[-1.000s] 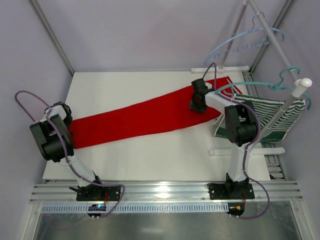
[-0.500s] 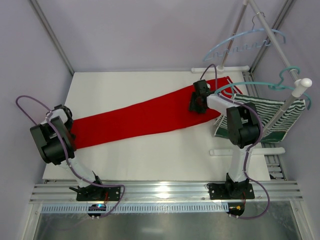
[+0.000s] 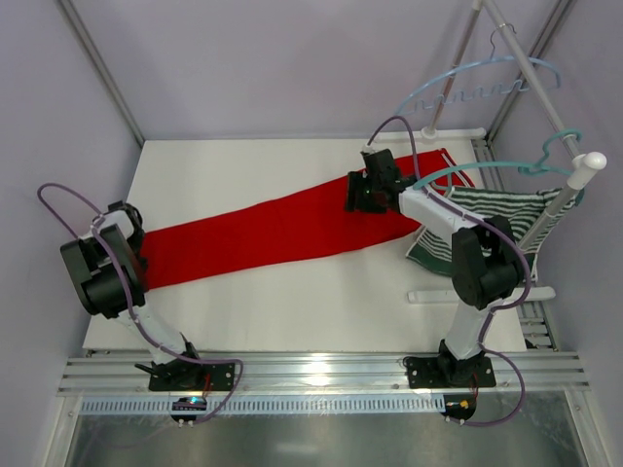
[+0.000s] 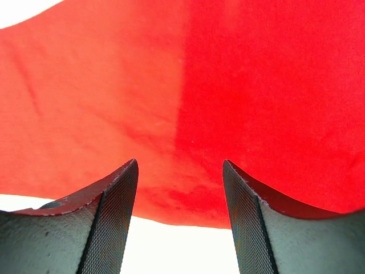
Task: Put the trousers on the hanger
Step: Fold the trousers
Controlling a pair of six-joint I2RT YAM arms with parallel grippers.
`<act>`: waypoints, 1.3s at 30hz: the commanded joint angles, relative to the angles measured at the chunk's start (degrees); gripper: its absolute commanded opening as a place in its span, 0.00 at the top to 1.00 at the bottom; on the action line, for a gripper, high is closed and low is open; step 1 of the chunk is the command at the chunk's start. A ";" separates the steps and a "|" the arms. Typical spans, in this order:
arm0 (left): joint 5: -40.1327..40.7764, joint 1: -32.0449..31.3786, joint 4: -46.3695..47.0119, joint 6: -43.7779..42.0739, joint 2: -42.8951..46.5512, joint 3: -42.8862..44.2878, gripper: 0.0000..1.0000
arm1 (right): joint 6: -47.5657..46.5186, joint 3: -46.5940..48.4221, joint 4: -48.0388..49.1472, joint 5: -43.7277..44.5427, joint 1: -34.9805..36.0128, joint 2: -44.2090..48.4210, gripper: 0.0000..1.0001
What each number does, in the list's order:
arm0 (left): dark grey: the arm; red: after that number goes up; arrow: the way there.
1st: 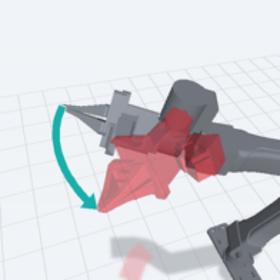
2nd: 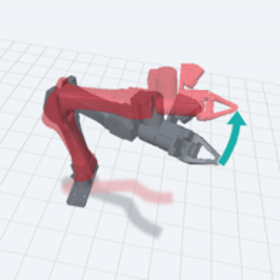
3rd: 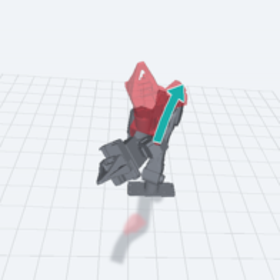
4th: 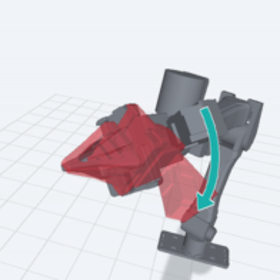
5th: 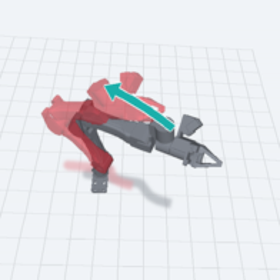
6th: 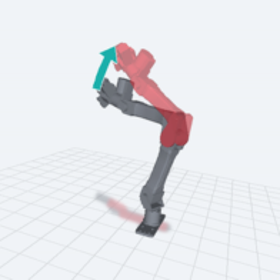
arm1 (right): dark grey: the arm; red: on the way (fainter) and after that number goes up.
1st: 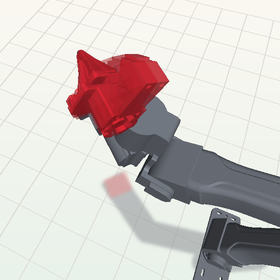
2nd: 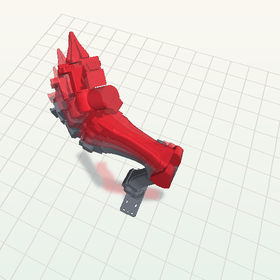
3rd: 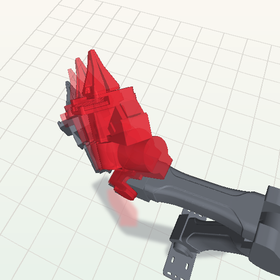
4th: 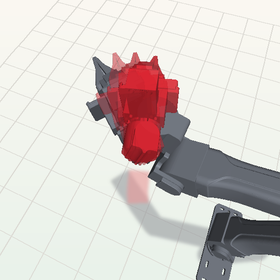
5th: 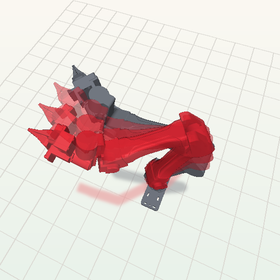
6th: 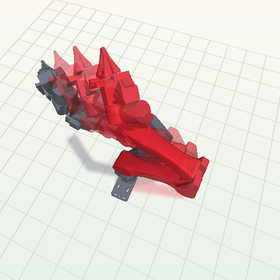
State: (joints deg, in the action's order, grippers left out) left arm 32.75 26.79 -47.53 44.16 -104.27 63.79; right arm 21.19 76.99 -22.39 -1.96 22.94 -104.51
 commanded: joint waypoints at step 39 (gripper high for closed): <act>-31.60 -15.79 12.62 -6.19 11.19 -2.53 0.21 | -0.62 21.09 -2.22 9.87 21.62 -15.89 0.51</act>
State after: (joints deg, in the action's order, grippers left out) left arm 5.78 11.62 -38.44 39.44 -93.14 61.21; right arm 21.02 94.15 -26.33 5.48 44.45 -118.54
